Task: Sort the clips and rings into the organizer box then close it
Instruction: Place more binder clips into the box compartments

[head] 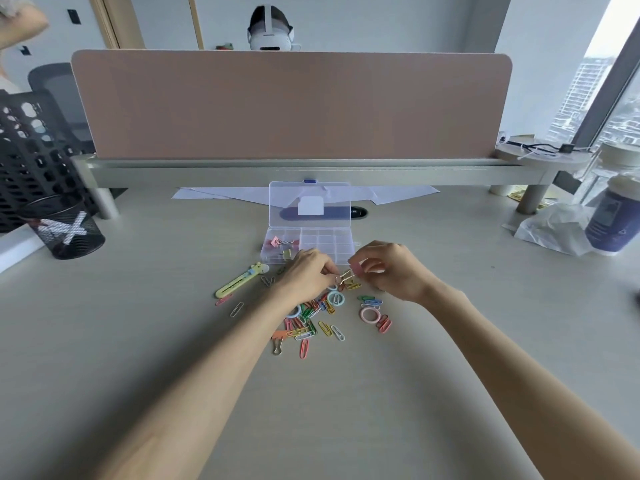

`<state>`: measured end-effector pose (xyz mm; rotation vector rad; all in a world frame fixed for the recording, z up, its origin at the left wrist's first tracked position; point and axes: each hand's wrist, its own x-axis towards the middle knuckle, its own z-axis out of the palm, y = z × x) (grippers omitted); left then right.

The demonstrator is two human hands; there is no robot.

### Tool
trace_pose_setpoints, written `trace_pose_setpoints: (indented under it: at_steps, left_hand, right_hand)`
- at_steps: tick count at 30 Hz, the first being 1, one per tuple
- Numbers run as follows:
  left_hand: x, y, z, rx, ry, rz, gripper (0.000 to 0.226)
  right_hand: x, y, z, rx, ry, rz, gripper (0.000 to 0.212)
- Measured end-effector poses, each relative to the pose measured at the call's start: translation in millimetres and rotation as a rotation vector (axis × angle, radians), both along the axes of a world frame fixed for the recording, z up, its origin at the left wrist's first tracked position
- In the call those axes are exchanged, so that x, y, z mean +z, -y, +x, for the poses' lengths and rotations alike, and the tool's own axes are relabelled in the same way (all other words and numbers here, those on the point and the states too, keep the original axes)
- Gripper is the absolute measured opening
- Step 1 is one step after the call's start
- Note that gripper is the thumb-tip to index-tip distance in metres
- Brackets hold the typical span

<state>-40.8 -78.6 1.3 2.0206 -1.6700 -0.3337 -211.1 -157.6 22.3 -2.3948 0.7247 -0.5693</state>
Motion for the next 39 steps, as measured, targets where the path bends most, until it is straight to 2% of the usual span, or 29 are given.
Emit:
trace_pose_setpoints:
  at_steps: [6, 10, 15, 20, 23, 27, 30, 34, 39]
  left_hand:
    - [4, 6, 1, -0.008, 0.008, 0.120, 0.017]
    - [7, 10, 4, 0.001, -0.003, 0.194, 0.013]
    - [12, 8, 4, -0.002, -0.018, 0.173, 0.015]
    - [16, 3, 11, -0.071, -0.255, 0.157, 0.034]
    - [14, 3, 19, -0.074, -0.350, 0.141, 0.041]
    - [15, -1, 29, -0.063, -0.388, 0.053, 0.004]
    - [12, -9, 38, -0.043, -0.422, 0.016, 0.013]
    - [10, -18, 50, -0.002, -0.471, -0.068, 0.014]
    - [13, -28, 56, -0.002, -0.525, -0.111, 0.021]
  right_hand:
    - [-7, 0, 4, 0.022, -0.083, -0.039, 0.015]
    - [-4, 3, 5, 0.038, -0.151, -0.095, 0.017]
    - [-8, 4, 6, 0.063, -0.191, -0.224, 0.012]
    - [-4, 5, 7, 0.098, -0.117, -0.310, 0.012]
    - [4, 5, 14, 0.061, -0.036, -0.193, 0.018]
    - [5, 1, 27, 0.061, 0.066, -0.151, 0.019]
    - [2, -1, 37, 0.058, 0.142, -0.027, 0.021]
    - [-2, -3, 55, 0.039, 0.283, 0.295, 0.027]
    - [5, -11, 79, 0.080, 0.354, 0.316, 0.016]
